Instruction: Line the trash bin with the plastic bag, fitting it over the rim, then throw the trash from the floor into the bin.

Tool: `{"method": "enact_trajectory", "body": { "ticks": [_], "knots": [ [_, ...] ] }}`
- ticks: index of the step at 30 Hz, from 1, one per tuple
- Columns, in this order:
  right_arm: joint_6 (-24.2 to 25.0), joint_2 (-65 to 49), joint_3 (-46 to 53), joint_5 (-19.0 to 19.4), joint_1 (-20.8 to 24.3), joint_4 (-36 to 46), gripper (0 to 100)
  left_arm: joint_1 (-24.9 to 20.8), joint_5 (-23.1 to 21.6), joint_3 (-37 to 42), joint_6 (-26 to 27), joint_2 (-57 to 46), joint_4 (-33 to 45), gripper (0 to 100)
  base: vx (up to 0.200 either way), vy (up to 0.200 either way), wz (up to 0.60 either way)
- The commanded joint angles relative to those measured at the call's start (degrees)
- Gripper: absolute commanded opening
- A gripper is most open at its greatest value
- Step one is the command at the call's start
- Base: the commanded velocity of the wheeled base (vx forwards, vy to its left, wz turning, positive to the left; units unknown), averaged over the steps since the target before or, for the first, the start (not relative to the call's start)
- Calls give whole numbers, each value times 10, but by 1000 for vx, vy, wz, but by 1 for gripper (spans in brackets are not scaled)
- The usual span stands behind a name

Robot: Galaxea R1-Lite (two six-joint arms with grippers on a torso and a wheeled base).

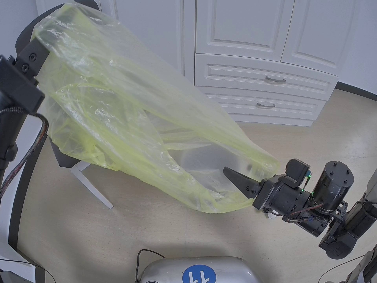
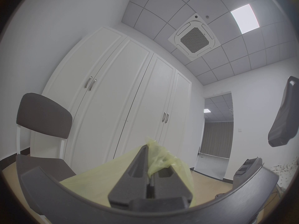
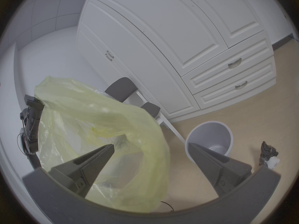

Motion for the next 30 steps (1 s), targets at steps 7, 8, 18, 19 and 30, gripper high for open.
{"method": "enact_trajectory", "body": {
  "ticks": [7,8,18,19,30],
  "knots": [
    [-12,-11,11,1,-2,-10,100,0,0,0,0,2,0,0,0,0,0],
    [-16,-11,11,1,-3,-10,100,0,0,1,0,2,0,0,0,0,0],
    [-19,-17,11,1,-4,-10,100,0,-1,3,1,2,0,0,0,0,0],
    [-19,-16,11,1,-4,-10,100,0,-1,3,1,2,0,0,0,0,0],
    [-18,-3,4,-1,-3,-10,0,-1,-8,4,0,1,-1,0,0,0,0]
  ]
}}
